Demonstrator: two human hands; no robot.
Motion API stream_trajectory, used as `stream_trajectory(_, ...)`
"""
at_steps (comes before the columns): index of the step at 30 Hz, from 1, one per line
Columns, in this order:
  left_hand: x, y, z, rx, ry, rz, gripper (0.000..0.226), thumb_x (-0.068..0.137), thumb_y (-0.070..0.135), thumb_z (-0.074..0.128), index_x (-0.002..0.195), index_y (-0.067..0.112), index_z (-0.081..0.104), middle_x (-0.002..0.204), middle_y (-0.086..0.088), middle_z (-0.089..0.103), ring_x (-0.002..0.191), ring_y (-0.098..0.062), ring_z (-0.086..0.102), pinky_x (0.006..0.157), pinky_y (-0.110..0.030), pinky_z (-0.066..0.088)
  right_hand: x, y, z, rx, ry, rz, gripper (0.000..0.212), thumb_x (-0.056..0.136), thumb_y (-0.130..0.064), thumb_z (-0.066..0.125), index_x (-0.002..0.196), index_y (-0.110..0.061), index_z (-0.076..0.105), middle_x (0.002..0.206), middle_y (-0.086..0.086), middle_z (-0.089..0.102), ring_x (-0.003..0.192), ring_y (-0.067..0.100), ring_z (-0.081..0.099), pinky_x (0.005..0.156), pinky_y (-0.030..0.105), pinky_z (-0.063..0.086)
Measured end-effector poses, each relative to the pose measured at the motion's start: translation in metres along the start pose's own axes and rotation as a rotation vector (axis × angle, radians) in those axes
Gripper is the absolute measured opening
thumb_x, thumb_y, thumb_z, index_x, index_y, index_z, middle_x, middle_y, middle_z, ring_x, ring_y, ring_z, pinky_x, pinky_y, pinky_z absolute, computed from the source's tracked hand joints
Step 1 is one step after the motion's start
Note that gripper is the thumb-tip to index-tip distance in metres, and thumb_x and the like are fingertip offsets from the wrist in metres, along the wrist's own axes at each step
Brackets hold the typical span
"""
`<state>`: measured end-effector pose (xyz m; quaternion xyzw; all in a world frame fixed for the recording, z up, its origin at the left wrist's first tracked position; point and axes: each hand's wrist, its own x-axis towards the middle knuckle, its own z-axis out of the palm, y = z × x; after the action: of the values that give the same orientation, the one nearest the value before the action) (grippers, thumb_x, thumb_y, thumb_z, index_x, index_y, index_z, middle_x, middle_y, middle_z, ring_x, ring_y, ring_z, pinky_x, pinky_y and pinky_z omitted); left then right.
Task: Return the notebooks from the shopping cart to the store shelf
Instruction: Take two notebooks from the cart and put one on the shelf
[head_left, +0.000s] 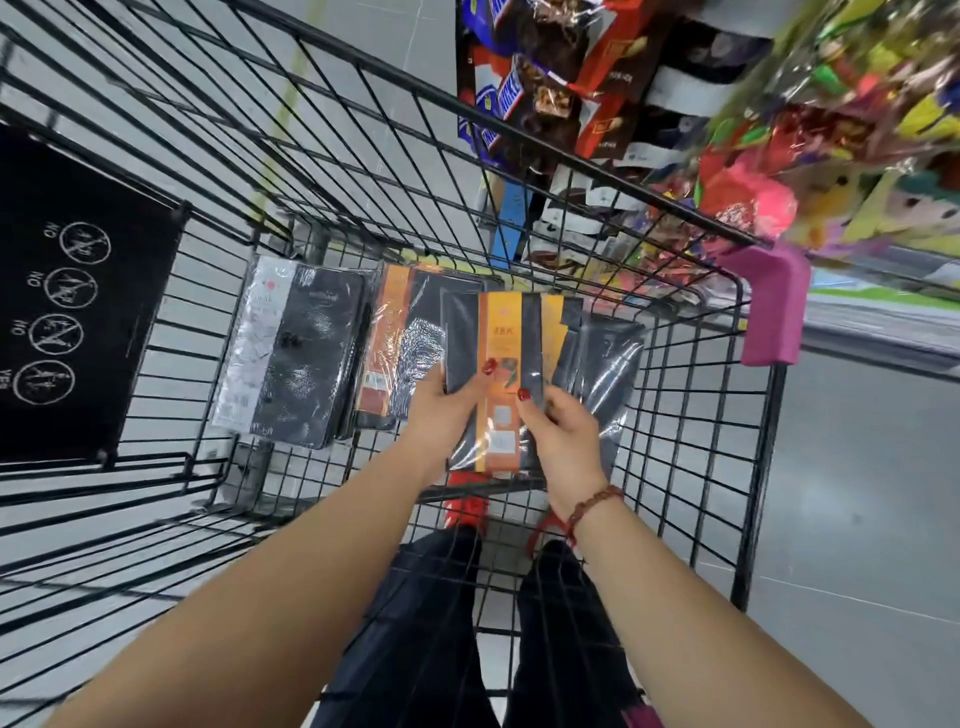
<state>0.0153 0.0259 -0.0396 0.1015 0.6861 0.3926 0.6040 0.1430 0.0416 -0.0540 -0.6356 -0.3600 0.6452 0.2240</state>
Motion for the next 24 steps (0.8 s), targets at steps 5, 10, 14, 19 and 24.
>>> stream_trajectory(5, 0.014, -0.007, -0.025, -0.086, 0.169, -0.120, 0.030, 0.074, 0.028, 0.078, 0.088, 0.015, 0.055, 0.094, -0.012, 0.073, 0.086, -0.030, 0.070, 0.079, -0.052, 0.056, 0.023, 0.009, -0.011, 0.137, 0.279, 0.110, 0.010, 0.078, -0.017, 0.073, 0.087, -0.018, 0.069, 0.093, 0.001, 0.070, 0.091, 0.017, 0.065, 0.085, 0.031, 0.053)
stream_trajectory(10, 0.016, -0.018, -0.051, 0.055, 0.215, -0.067, 0.023, 0.076, 0.029, 0.077, 0.089, 0.019, 0.062, 0.091, -0.006, 0.074, 0.084, -0.026, 0.071, 0.082, -0.049, 0.056, 0.040, 0.023, -0.022, -0.100, 0.409, 0.149, 0.047, 0.068, -0.034, 0.081, 0.103, -0.014, 0.057, 0.093, -0.003, 0.057, 0.082, 0.010, 0.057, 0.063, 0.014, 0.041)
stream_trajectory(14, 0.019, -0.031, -0.066, 0.115, 0.247, -0.027, 0.023, 0.074, 0.030, 0.080, 0.087, 0.021, 0.064, 0.092, -0.007, 0.074, 0.086, -0.026, 0.071, 0.080, -0.044, 0.057, 0.048, 0.027, -0.015, -0.490, 0.389, 0.165, 0.076, 0.054, -0.058, 0.081, 0.109, -0.018, 0.048, 0.101, -0.001, 0.053, 0.093, 0.017, 0.056, 0.072, 0.025, 0.047)
stream_trajectory(19, 0.021, -0.040, -0.072, 0.150, 0.248, -0.027, 0.029, 0.079, 0.027, 0.075, 0.103, 0.017, 0.064, 0.093, 0.002, 0.073, 0.078, -0.010, 0.070, 0.064, -0.019, 0.054, 0.052, 0.034, -0.002, -0.705, 0.381, 0.191, 0.095, 0.054, -0.063, 0.077, 0.123, -0.012, 0.038, 0.127, 0.010, 0.035, 0.121, 0.030, 0.037, 0.092, 0.040, 0.046)
stream_trajectory(24, 0.018, -0.040, -0.072, 0.159, 0.259, -0.033, 0.022, 0.081, 0.027, 0.074, 0.098, 0.020, 0.062, 0.092, 0.005, 0.071, 0.078, -0.006, 0.066, 0.061, -0.014, 0.050, 0.048, 0.040, -0.018, -0.529, 0.385, 0.042, 0.051, 0.071, -0.038, 0.077, 0.104, -0.008, 0.052, 0.109, 0.005, 0.041, 0.102, 0.024, 0.046, 0.083, 0.028, 0.040)
